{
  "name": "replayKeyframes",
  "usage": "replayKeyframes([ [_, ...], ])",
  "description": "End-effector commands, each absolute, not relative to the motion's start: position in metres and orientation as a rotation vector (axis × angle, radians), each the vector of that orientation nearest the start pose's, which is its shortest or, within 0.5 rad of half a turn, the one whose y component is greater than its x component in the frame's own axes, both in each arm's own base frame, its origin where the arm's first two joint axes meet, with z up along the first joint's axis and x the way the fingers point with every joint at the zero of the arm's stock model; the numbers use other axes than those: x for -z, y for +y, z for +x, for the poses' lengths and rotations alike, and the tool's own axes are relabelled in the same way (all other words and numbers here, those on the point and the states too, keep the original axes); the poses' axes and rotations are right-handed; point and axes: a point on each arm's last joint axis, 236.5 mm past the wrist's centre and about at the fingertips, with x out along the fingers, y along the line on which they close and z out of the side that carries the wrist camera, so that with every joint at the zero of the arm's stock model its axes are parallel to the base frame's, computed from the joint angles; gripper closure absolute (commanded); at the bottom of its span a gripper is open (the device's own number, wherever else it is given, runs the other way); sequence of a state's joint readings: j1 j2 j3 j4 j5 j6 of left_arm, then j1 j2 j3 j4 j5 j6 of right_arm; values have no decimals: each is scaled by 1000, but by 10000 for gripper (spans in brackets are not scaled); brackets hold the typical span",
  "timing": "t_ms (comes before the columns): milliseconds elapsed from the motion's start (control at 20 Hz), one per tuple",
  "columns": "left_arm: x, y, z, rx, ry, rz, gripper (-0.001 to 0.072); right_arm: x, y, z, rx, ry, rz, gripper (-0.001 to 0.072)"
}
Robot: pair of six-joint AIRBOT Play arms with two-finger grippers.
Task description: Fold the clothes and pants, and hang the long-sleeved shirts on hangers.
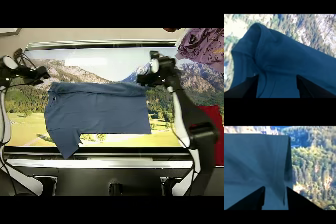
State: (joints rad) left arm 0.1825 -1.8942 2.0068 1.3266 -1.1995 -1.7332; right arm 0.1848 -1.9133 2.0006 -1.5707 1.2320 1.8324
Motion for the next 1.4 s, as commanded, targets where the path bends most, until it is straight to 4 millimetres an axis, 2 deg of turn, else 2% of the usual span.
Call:
replayKeyframes([
  [0,-79,75,531,-36,1098,-314,184,-79,102,545,-260,1086,248,349],
  [50,-97,83,521,-44,1080,-351,184,-97,86,536,-283,1077,239,344],
  [150,-124,100,497,-53,1046,-385,184,-113,51,507,-307,1127,189,288],
  [250,-125,114,462,-88,1061,-449,184,-125,36,487,-393,1111,281,296],
  [300,-117,117,440,-100,1079,-494,184,-121,25,475,-397,1120,326,296],
  [350,-106,120,419,-122,1093,-544,184,-107,12,458,-383,1150,374,293],
  [450,-79,123,379,-181,1116,-620,184,-61,-2,416,-335,1258,471,283],
  [550,-57,123,356,-220,1132,-660,184,-10,7,368,-339,1406,551,280],
  [600,-48,121,349,-226,1148,-672,184,12,16,349,-353,1467,578,245],
  [700,-34,117,344,-225,1183,-689,184,43,30,327,-364,1519,619,220],
  [800,-31,116,345,-223,1190,-695,183,67,39,318,-358,1515,649,219],
  [1000,-31,116,345,-223,1189,-695,183,88,56,313,-372,1483,665,211],
  [1050,-31,116,345,-223,1190,-695,184,92,61,311,-382,1486,648,156],
  [1350,-31,116,345,-222,1189,-696,183,114,99,294,-453,1595,602,162],
])
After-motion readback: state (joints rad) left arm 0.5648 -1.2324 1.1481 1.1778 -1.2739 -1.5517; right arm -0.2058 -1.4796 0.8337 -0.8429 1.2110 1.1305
